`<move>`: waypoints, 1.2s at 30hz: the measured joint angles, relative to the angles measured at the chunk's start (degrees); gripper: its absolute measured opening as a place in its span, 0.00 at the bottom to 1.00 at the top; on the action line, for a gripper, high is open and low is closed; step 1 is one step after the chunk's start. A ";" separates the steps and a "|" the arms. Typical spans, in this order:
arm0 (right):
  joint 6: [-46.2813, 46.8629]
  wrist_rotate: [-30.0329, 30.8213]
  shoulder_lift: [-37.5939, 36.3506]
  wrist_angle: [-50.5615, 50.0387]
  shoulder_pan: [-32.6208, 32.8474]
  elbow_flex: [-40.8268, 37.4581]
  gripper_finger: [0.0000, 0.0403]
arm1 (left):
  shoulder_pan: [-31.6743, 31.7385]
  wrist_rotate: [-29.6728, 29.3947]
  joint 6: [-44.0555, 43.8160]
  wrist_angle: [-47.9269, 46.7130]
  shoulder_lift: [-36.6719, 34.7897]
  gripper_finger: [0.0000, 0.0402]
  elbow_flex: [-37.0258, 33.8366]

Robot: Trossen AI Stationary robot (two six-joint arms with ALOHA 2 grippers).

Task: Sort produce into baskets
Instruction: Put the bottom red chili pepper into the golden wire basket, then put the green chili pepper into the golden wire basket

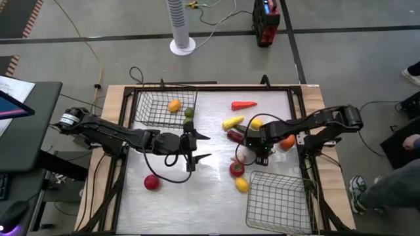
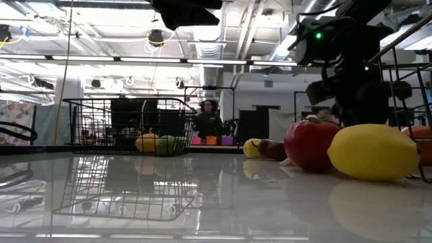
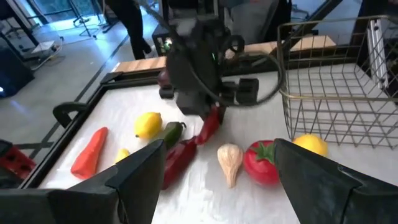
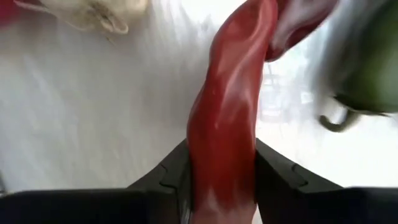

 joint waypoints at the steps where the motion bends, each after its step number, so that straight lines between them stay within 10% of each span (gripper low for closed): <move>1: -0.01 0.00 -0.68 -0.56 -0.21 0.28 0.37 | 0.00 0.00 -0.01 -0.08 0.02 0.71 0.00; 17: 6.17 -0.93 -12.27 -12.22 11.55 22.97 0.40 | 0.00 -0.74 -1.60 -3.31 -0.54 0.71 0.00; 36: 36.04 0.32 -10.95 -19.64 38.59 23.55 0.59 | -0.22 -1.95 -7.79 -8.47 -5.15 0.71 0.00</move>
